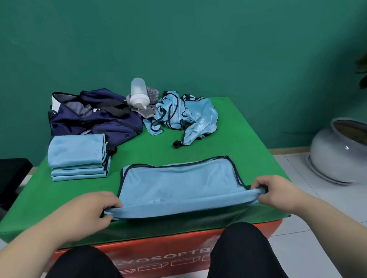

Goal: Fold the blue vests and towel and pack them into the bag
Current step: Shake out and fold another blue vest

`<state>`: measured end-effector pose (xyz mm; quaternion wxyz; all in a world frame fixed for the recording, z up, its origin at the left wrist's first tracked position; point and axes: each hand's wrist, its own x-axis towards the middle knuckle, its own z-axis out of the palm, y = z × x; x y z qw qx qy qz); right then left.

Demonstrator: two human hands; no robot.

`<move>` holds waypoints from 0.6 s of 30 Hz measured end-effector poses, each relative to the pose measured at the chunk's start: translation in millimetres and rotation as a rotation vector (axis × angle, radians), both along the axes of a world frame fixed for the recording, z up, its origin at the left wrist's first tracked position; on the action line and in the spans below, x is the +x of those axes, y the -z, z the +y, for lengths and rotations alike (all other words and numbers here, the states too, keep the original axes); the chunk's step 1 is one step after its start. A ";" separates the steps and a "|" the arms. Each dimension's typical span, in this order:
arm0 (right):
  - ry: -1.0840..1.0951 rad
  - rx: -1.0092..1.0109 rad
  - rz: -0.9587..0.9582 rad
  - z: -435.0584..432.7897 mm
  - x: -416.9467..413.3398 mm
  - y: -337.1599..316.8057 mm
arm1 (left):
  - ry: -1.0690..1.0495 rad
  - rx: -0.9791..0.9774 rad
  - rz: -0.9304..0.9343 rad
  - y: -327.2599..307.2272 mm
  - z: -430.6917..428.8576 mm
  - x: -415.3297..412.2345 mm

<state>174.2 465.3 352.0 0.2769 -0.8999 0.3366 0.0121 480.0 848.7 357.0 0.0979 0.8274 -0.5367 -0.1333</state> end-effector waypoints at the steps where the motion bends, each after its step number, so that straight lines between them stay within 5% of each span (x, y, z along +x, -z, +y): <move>1: 0.005 0.007 -0.005 -1.0 0.2 -3.0 | 0.014 0.022 0.001 -5.9 1.0 -0.1; 18: 0.093 -0.102 0.066 -49.4 106.8 0.4 | -0.153 0.117 -0.215 -3.3 -95.3 68.8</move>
